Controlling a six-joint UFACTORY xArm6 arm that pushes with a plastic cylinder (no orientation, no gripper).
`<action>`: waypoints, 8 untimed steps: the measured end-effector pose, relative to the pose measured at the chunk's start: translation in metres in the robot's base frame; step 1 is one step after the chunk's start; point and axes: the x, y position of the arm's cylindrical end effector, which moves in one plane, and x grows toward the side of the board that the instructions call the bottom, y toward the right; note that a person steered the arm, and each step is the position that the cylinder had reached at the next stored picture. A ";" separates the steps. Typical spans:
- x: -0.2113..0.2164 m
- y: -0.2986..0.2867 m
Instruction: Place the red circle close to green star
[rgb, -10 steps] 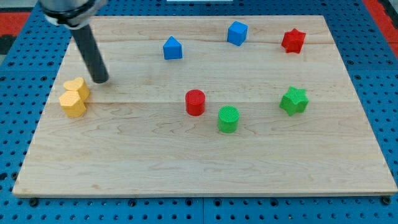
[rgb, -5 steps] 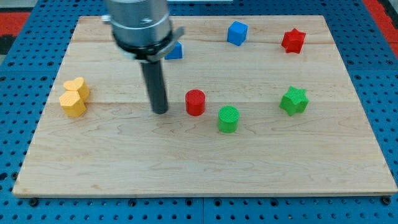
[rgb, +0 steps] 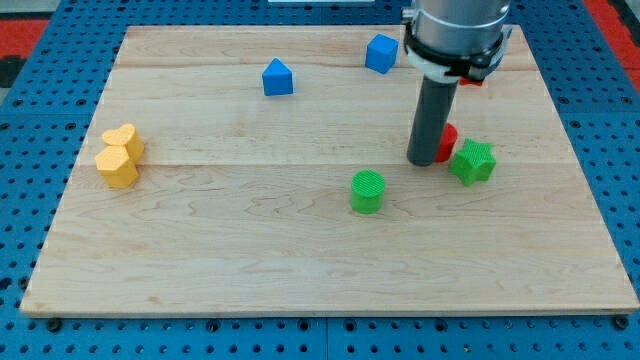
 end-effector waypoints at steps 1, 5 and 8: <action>-0.015 0.035; -0.069 -0.003; -0.054 0.082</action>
